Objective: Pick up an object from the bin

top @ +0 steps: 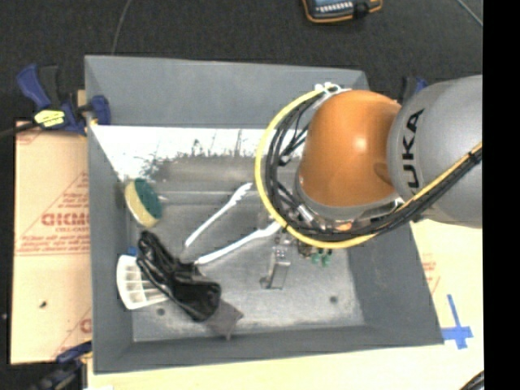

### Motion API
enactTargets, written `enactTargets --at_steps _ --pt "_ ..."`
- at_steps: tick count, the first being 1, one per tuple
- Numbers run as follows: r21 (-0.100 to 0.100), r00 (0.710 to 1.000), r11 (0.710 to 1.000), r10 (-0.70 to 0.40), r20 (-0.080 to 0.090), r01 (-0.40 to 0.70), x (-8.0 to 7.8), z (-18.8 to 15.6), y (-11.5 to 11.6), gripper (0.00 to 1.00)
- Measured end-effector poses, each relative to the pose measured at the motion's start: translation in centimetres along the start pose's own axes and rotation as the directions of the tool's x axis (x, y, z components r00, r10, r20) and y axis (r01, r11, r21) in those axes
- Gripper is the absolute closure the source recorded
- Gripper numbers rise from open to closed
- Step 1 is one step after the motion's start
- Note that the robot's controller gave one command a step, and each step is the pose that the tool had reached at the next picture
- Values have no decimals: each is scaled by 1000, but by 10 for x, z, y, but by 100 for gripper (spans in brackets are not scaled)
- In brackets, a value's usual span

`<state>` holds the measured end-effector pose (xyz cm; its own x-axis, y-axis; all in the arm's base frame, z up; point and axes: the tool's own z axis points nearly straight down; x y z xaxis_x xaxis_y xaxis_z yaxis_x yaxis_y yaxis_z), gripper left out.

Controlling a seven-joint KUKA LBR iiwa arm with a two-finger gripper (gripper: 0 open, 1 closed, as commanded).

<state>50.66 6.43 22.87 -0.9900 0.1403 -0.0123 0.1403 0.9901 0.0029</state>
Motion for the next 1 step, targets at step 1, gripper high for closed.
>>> enactTargets --at_steps 1 --pt "-3 998 998 68 8 -68 -15 96 21 0"
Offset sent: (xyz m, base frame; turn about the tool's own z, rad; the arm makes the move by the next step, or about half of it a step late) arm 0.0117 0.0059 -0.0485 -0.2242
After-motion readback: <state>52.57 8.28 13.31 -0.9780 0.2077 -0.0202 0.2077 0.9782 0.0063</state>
